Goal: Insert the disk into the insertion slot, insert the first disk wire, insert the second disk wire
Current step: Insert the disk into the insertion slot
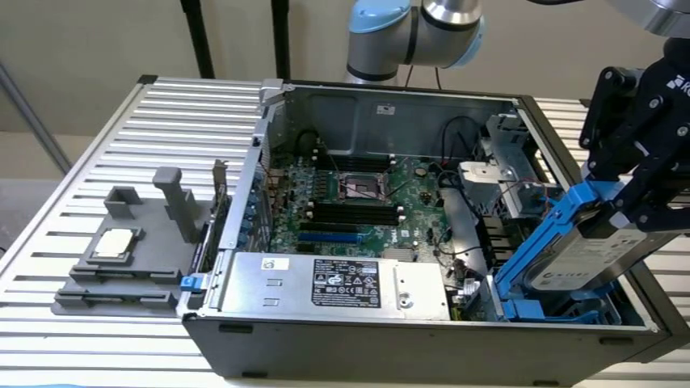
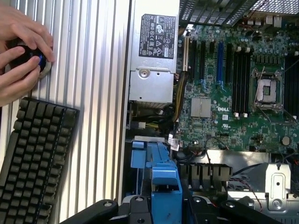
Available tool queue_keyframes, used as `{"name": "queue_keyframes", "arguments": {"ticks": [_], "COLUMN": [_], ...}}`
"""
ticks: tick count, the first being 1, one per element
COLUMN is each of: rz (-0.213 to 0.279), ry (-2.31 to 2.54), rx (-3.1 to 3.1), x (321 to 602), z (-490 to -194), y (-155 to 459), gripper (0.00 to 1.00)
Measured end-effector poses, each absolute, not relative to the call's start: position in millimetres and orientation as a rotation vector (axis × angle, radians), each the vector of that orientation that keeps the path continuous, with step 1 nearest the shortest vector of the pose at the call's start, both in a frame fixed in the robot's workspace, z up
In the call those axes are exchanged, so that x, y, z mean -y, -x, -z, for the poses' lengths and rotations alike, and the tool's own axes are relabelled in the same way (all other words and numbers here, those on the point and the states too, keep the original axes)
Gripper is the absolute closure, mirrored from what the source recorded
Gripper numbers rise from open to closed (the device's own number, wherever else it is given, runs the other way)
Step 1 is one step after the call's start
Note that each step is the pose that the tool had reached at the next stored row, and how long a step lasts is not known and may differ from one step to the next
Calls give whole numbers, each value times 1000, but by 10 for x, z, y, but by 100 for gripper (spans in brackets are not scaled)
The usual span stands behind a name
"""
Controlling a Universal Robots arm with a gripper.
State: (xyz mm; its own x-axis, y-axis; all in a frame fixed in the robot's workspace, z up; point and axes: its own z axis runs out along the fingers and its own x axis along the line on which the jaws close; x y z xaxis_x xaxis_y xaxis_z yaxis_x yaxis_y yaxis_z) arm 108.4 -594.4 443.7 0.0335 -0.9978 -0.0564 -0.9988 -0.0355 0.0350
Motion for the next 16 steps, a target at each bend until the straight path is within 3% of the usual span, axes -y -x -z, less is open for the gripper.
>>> {"name": "queue_keyframes", "arguments": {"ticks": [16], "rz": [-122], "ry": [2238], "rx": [-2161], "x": [5945], "z": [-4368], "y": [-1084], "gripper": [67]}}
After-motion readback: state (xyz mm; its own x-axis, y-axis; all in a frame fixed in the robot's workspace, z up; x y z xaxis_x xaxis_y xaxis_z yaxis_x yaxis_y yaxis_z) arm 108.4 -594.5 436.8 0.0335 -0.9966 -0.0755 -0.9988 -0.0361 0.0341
